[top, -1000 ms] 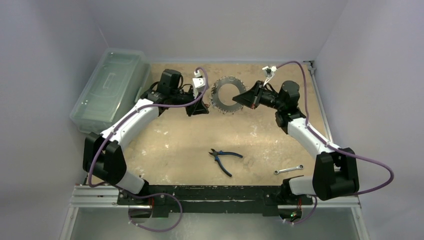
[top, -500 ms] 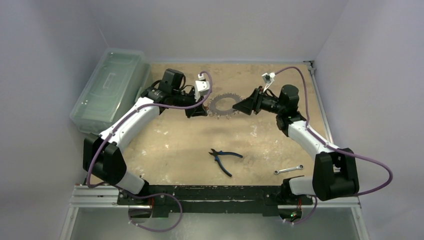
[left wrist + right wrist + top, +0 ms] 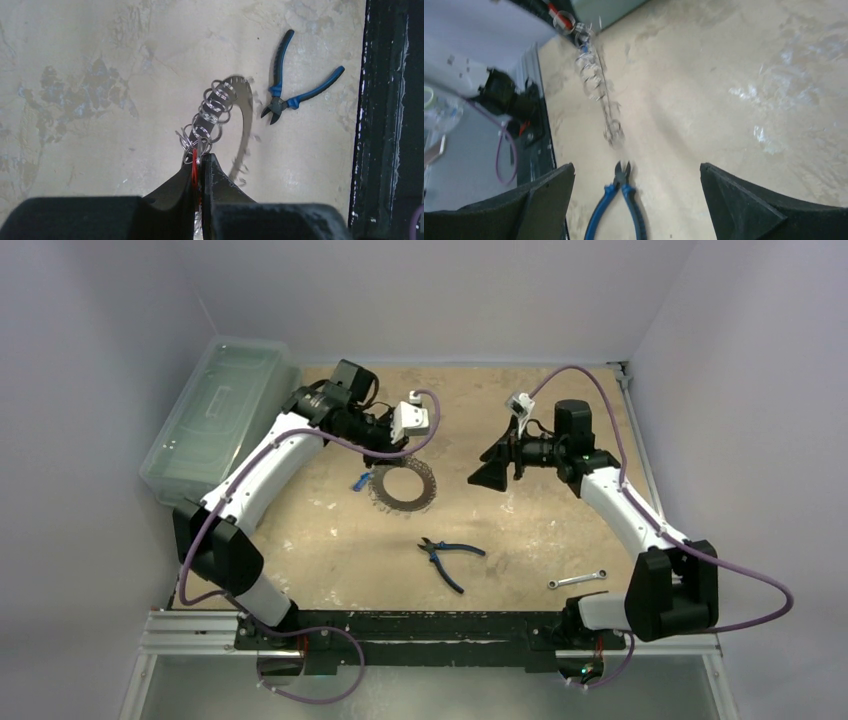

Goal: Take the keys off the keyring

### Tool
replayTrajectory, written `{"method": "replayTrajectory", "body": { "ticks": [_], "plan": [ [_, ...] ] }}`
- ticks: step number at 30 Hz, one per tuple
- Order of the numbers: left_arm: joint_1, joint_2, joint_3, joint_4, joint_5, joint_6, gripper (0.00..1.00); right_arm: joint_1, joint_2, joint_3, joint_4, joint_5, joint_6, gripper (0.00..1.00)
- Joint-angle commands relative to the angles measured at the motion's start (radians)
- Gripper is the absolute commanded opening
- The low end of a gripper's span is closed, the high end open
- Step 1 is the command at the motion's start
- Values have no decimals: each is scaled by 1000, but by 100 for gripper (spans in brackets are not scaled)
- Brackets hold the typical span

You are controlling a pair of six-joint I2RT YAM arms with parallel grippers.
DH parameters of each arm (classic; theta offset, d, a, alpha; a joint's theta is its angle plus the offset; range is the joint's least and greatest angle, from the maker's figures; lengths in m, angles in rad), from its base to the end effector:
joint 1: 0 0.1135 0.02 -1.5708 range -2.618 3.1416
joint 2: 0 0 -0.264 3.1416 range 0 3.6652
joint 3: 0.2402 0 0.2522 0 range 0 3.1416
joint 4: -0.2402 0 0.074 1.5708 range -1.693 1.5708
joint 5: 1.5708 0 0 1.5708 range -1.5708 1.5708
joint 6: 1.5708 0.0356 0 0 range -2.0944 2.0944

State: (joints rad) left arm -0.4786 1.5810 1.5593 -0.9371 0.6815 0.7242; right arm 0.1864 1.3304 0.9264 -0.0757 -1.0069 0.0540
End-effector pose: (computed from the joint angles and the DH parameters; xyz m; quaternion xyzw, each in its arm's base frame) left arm 0.2802 -0.1706 0.3490 0.5915 0.6841 -0.2815 0.3208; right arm 0.2779 0.0830 0.2858 -0.2993 0.7306 0.4639 0.4018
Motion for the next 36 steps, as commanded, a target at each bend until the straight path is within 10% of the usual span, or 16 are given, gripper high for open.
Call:
{"method": "replayTrajectory", "body": {
  "ticks": [1, 10, 20, 36],
  "plan": [
    [-3, 50, 118, -203, -43, 218, 0, -8, 4, 102, -322, -80, -346, 99],
    [-106, -20, 86, -333, -258, 600, 0, -7, -24, 118, -221, -66, -377, 89],
    [-272, -244, -142, -70, -485, 928, 0, -5, -39, 106, -101, -84, -321, 78],
    [-335, -430, -382, 280, -399, 1215, 0, 69, -94, 45, 117, -97, -271, 60]
  ]
}}
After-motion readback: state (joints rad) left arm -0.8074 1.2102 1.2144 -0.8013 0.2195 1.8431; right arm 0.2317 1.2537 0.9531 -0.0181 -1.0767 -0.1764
